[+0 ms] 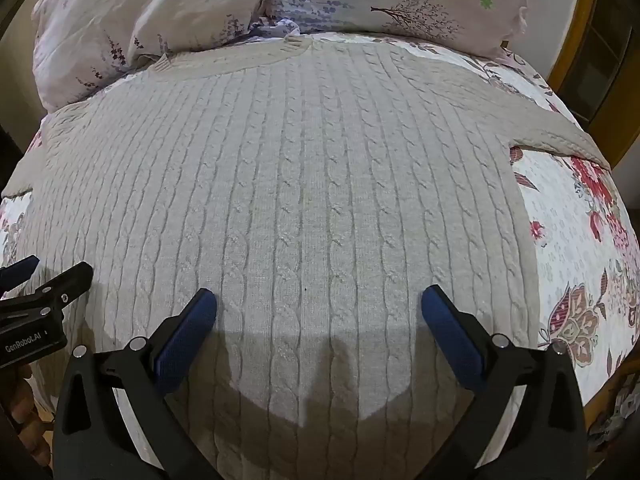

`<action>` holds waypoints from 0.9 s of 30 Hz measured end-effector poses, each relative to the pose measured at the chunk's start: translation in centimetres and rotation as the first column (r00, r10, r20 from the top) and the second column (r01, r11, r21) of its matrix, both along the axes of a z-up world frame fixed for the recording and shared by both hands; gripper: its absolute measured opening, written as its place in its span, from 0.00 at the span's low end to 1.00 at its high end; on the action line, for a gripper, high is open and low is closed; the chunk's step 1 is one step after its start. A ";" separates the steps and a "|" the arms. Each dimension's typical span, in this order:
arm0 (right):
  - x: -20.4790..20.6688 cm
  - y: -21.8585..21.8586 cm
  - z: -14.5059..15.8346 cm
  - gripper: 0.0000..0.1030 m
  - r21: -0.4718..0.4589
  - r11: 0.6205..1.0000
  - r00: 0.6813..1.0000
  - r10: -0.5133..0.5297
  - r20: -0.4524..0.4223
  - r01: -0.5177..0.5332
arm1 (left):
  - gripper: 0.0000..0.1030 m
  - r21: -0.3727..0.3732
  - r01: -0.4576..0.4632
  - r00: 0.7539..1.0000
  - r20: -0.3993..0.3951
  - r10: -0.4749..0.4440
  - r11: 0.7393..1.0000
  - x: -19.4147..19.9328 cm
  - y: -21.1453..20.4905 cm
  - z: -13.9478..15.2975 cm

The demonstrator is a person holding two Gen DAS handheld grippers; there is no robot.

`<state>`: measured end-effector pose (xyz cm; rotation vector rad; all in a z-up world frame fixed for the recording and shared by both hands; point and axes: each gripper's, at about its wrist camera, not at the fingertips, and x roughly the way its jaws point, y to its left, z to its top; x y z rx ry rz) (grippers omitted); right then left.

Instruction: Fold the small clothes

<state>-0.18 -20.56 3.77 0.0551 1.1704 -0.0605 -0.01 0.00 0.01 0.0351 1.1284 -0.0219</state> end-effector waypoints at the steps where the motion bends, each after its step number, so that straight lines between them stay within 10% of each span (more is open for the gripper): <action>1: 0.0 0.0 0.0 0.99 0.000 1.000 1.000 0.000 0.001 0.000 | 0.98 0.009 0.001 1.000 0.007 -0.001 1.000 0.0 -0.1 0.0; 27: -0.1 0.0 0.0 0.99 -0.001 1.000 1.000 -0.003 -0.002 0.003 | 0.98 0.002 0.000 1.000 0.004 0.000 1.000 0.0 0.0 0.0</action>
